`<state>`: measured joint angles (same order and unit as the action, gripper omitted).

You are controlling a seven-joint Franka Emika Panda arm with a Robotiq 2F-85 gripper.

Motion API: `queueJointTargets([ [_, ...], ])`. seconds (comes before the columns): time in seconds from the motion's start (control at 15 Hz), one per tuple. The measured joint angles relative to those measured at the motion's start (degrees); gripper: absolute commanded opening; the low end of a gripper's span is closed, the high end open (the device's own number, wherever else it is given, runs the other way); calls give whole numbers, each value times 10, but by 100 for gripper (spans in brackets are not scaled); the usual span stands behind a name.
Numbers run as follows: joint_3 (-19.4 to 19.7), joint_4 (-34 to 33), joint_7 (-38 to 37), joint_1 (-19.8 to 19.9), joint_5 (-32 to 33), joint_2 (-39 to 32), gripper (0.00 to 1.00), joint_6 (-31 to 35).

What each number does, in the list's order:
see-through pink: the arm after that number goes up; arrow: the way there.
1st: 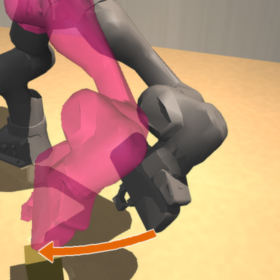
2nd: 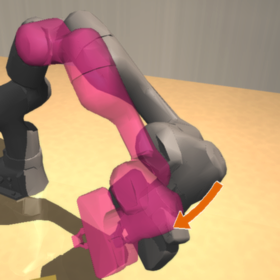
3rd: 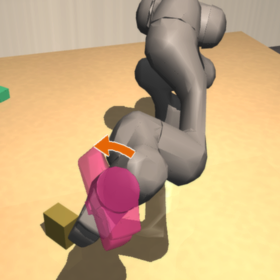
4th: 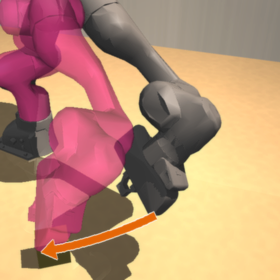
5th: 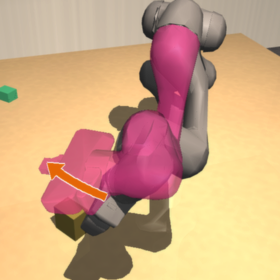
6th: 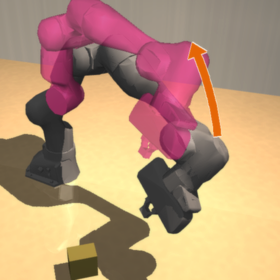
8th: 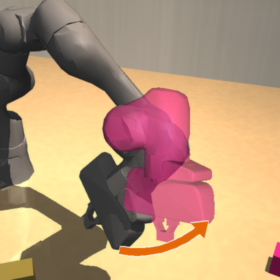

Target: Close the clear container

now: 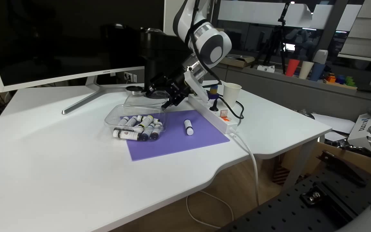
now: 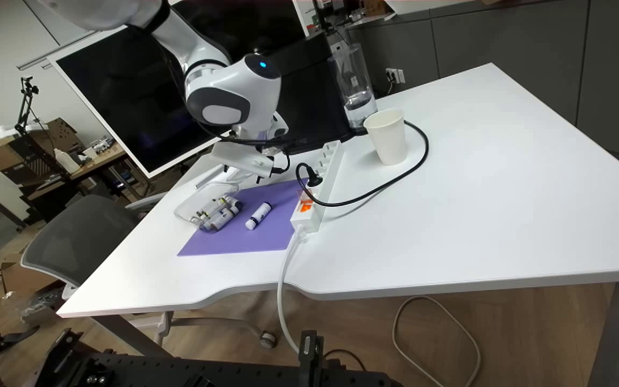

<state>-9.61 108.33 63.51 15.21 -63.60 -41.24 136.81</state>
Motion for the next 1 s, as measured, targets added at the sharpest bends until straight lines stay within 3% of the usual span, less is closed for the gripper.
queueJointTargets([
  [0.6,21,44,81,-35,-129,63,100,5],
  [1.0,58,87,94,-91,-131,109,100,19],
])
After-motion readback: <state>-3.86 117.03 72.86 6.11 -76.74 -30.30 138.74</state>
